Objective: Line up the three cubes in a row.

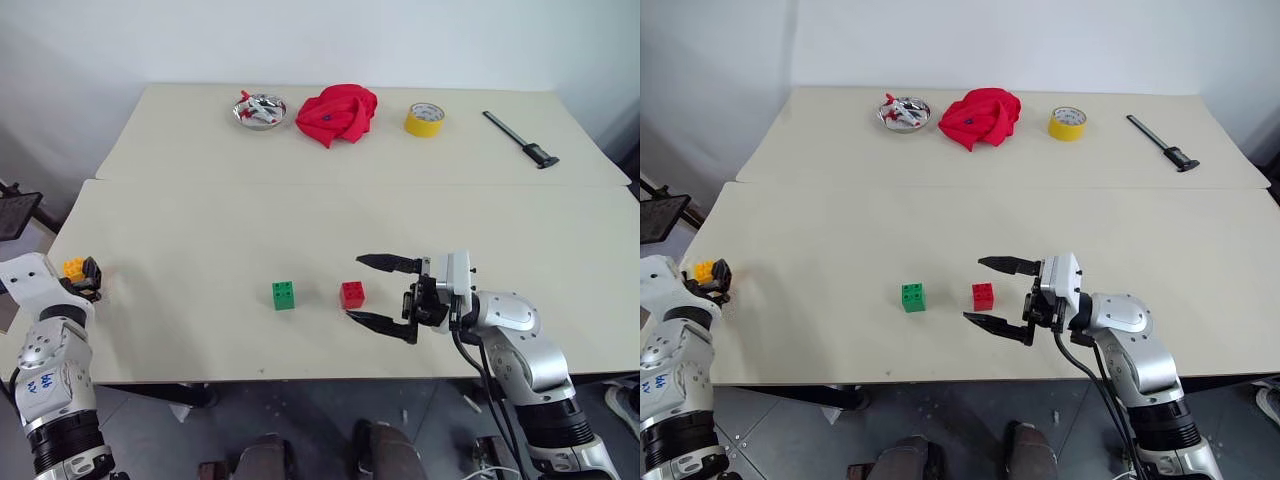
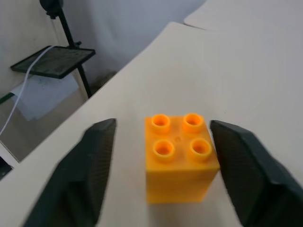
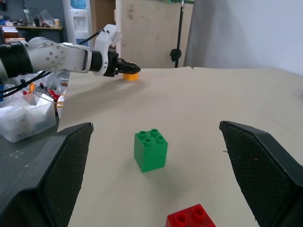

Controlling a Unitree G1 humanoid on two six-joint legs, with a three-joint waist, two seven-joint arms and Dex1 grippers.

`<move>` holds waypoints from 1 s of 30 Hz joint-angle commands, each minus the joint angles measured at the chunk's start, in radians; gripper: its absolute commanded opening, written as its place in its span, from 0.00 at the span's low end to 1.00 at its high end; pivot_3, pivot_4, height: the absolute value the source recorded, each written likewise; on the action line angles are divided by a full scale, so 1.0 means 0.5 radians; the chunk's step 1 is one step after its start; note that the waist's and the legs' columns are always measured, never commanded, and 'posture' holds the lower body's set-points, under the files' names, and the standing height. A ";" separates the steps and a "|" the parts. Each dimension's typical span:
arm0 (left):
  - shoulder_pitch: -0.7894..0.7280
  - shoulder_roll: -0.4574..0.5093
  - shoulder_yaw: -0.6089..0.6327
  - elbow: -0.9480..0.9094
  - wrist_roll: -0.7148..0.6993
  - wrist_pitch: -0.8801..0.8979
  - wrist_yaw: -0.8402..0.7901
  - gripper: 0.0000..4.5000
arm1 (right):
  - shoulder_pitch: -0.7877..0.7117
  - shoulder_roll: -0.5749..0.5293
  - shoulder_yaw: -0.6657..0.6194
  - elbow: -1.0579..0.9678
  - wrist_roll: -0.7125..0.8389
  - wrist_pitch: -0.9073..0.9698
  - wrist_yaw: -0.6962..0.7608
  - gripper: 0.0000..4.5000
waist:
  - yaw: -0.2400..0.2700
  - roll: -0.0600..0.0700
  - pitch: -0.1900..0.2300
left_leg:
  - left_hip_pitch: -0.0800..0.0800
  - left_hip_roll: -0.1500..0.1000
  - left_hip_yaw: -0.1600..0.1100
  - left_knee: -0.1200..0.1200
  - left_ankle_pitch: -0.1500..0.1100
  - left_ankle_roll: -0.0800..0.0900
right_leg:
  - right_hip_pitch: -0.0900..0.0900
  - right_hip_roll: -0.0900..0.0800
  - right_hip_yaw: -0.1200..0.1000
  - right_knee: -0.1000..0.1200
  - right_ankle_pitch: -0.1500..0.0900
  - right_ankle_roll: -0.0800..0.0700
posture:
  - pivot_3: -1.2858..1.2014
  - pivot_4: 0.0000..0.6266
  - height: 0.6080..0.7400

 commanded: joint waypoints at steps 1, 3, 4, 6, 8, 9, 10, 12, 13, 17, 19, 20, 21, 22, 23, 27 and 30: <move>0.071 0.095 0.050 -0.100 -0.123 -0.081 -0.257 0.43 | 0.033 -0.026 -0.062 -0.093 0.014 -0.032 -0.021 1.00 | -0.001 0.000 0.000 | 0.000 0.000 0.000 0.000 0.000 0.000 | 0.000 0.000 0.000 0.000 0.000 0.000 | 0.52 0.24 1.00; 0.160 0.198 0.089 -0.087 -0.262 -0.076 -0.576 0.33 | 0.063 -0.039 -0.077 -0.111 0.024 -0.019 -0.030 1.00 | -0.004 0.000 0.000 | 0.000 0.001 0.000 0.000 0.000 -0.001 | 0.000 0.001 -0.001 0.000 0.000 0.000 | 0.52 0.24 1.00; 0.227 0.274 0.097 -0.095 -0.353 -0.057 -0.808 0.33 | 0.081 -0.051 -0.089 -0.116 0.027 -0.016 -0.028 1.00 | -0.009 0.000 0.000 | 0.000 0.001 0.000 0.000 0.000 -0.001 | 0.000 0.001 0.000 0.000 0.000 0.000 | 0.52 0.24 1.00; 0.362 0.447 0.045 -0.226 -0.556 0.010 -1.327 0.33 | 0.107 -0.082 -0.122 -0.113 0.034 -0.012 -0.022 1.00 | -0.011 0.000 0.000 | 0.000 0.003 0.002 -0.001 -0.001 -0.002 | -0.002 0.002 0.000 0.000 0.000 0.000 | 0.52 0.24 1.00; 0.414 0.601 -0.083 -0.391 -0.644 0.029 -1.676 0.33 | 0.121 -0.117 -0.150 -0.098 0.038 -0.008 -0.014 1.00 | 0.002 0.002 0.002 | -0.001 0.004 0.003 -0.001 -0.001 -0.003 | -0.003 0.003 0.000 -0.001 -0.001 -0.001 | 0.52 0.24 1.00; 0.402 0.660 -0.171 -0.418 -0.605 -0.032 -1.797 0.33 | 0.125 -0.129 -0.160 -0.086 0.040 -0.009 -0.009 1.00 | 0.014 0.004 0.004 | -0.001 0.003 0.003 0.000 -0.001 -0.003 | -0.003 0.002 0.001 -0.002 -0.001 -0.001 | 0.52 0.24 1.00; 0.385 0.693 -0.226 -0.418 -0.565 -0.077 -1.858 0.33 | 0.125 -0.136 -0.166 -0.075 0.041 -0.009 -0.004 1.00 | 0.030 0.007 0.004 | -0.002 0.002 0.002 0.002 -0.001 -0.002 | -0.001 0.001 0.002 -0.003 -0.001 -0.001 | 0.52 0.24 1.00; 0.317 0.754 -0.465 -0.394 -0.391 -0.310 -2.081 0.33 | 0.122 -0.151 -0.172 -0.043 0.036 -0.010 0.018 1.00 | 0.041 0.016 0.004 | 0.000 0.001 0.004 0.002 -0.001 -0.001 | 0.000 0.001 0.005 -0.007 -0.002 -0.003 | 0.52 0.24 1.00; 0.299 0.795 -0.628 -0.368 -0.279 -0.471 -2.257 0.33 | 0.119 -0.161 -0.166 -0.029 0.033 -0.004 0.036 1.00 | 0.042 0.017 0.004 | 0.000 -0.001 0.006 0.002 0.000 -0.001 | 0.001 0.001 0.006 -0.008 -0.002 -0.003 | 0.52 0.24 1.00; -0.025 0.723 -0.925 0.005 -0.124 -0.798 -2.504 0.33 | 0.112 -0.181 -0.163 -0.020 0.040 0.005 0.063 1.00 | 0.026 0.020 0.005 | -0.001 -0.001 0.028 -0.001 0.000 -0.001 | -0.003 0.003 0.005 -0.006 -0.002 -0.003 | 0.52 0.24 1.00; -0.166 0.674 -1.020 0.160 -0.079 -0.880 -2.579 0.33 | 0.127 -0.191 -0.176 -0.032 0.048 0.016 0.064 1.00 | 0.017 0.019 0.005 | -0.004 0.001 0.027 -0.001 0.001 -0.002 | -0.006 0.006 0.004 -0.004 -0.002 -0.003 | 0.52 0.24 1.00; -0.223 0.653 -1.067 0.242 -0.038 -0.962 -2.625 0.33 | 0.143 -0.197 -0.181 -0.041 0.049 0.019 0.066 1.00 | 0.009 0.019 0.005 | -0.004 0.001 0.026 -0.001 0.001 -0.002 | -0.006 0.006 0.003 -0.003 -0.002 -0.003 | 0.52 0.24 1.00; -0.276 0.629 -1.108 0.311 -0.009 -1.017 -2.653 0.33 | 0.163 -0.208 -0.185 -0.052 0.051 0.023 0.070 1.00 | 0.003 0.019 0.005 | -0.003 0.001 0.026 -0.001 0.001 -0.002 | -0.006 0.006 0.003 -0.002 -0.002 -0.003 | 0.52 0.24 1.00; -0.336 0.595 -1.149 0.377 0.007 -1.038 -2.678 0.33 | 0.192 -0.219 -0.190 -0.066 0.053 0.028 0.074 1.00 | 0.001 0.019 0.005 | -0.003 0.001 0.027 -0.001 0.001 -0.002 | -0.006 0.006 0.003 -0.002 -0.002 -0.003 | 0.52 0.24 1.00; -0.398 0.561 -1.186 0.454 0.034 -1.084 -2.697 0.33 | 0.221 -0.229 -0.193 -0.082 0.056 0.029 0.076 1.00 | 0.001 0.019 0.005 | -0.003 0.000 0.027 -0.002 0.001 -0.002 | -0.006 0.006 0.003 -0.002 -0.002 -0.002 | 0.52 0.24 1.00; -0.524 0.503 -1.265 0.638 0.065 -1.174 -2.826 0.33 | 0.284 -0.248 -0.210 -0.135 0.064 0.047 0.053 1.00 | -0.004 0.018 0.005 | -0.004 0.000 0.027 -0.001 0.001 -0.002 | -0.006 0.005 0.003 -0.004 -0.001 -0.001 | 0.52 0.24 1.00; -0.540 0.499 -1.276 0.671 0.067 -1.182 -2.855 0.33 | 0.302 -0.253 -0.222 -0.145 0.060 0.051 0.041 1.00 | -0.007 0.018 0.005 | -0.003 0.000 0.027 -0.001 0.001 -0.002 | -0.006 0.005 0.004 -0.003 -0.001 -0.002 | 0.52 0.24 1.00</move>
